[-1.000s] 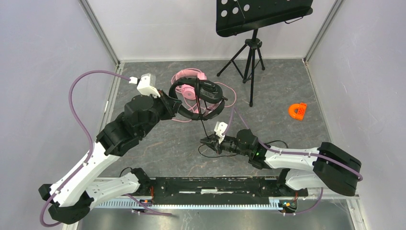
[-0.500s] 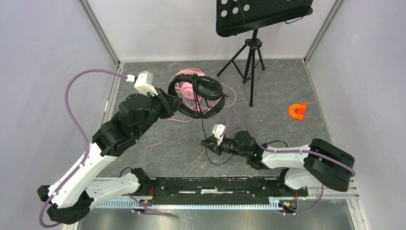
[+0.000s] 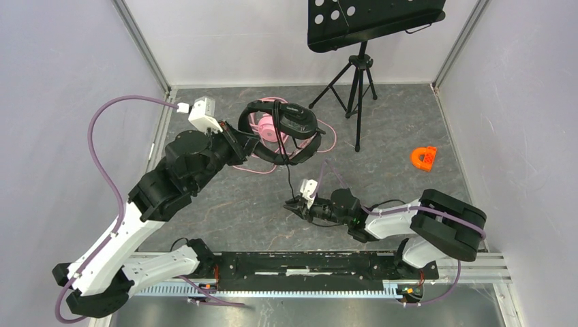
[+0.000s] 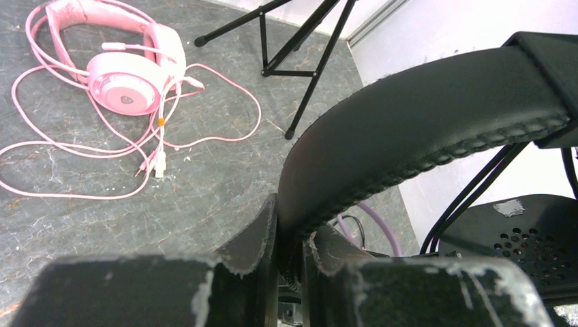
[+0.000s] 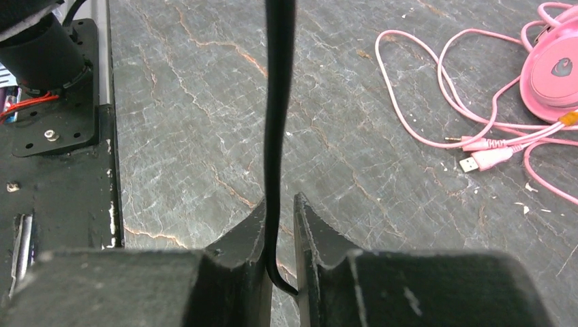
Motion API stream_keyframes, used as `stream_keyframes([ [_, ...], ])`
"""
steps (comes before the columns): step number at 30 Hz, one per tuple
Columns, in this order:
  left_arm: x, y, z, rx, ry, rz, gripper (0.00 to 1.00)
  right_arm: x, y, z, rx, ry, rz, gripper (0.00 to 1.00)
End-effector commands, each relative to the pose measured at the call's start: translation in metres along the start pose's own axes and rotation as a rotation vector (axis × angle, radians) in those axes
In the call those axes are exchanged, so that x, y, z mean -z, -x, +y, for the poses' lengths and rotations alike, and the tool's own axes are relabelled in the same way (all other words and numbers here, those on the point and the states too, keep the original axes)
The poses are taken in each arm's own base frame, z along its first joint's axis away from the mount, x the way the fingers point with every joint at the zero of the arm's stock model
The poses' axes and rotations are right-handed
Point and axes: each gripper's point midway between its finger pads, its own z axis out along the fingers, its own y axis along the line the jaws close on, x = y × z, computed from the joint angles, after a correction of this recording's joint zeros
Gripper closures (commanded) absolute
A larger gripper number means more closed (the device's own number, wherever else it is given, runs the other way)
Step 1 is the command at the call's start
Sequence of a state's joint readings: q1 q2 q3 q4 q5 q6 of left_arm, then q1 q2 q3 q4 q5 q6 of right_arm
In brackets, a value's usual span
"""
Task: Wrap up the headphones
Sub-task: Wrap the headphones cable around the headphones.
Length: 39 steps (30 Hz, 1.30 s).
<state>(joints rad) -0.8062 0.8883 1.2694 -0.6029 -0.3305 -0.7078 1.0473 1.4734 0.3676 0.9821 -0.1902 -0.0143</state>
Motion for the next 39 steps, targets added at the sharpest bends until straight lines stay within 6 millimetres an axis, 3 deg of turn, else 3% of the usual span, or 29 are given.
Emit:
stream_keyframes([
  [1,0.012,0.044,-0.033,0.096,-0.102,-0.118,0.98,0.000,0.007,-0.001,0.011,-0.010,-0.064,0.79],
  [3,0.013,0.048,-0.035,0.097,-0.106,-0.126,0.98,0.002,0.004,-0.001,0.018,-0.015,-0.072,0.79],
  [7,0.016,0.053,-0.038,0.094,-0.113,-0.133,0.98,0.005,0.005,0.007,0.043,0.026,-0.109,0.90],
  [12,0.017,0.052,-0.042,0.095,-0.129,-0.118,0.98,0.006,0.000,0.009,0.053,0.036,-0.119,0.90],
  [16,0.022,0.049,-0.042,0.097,-0.139,-0.101,0.98,0.007,-0.007,0.008,0.063,0.031,-0.106,1.00],
  [29,0.048,0.072,-0.025,0.035,-0.076,-0.179,0.98,0.030,-0.003,-0.006,0.048,-0.046,-0.153,1.00],
  [39,0.045,0.089,-0.004,-0.047,0.054,-0.254,0.98,0.035,-0.008,-0.005,0.058,-0.045,-0.144,1.00],
])
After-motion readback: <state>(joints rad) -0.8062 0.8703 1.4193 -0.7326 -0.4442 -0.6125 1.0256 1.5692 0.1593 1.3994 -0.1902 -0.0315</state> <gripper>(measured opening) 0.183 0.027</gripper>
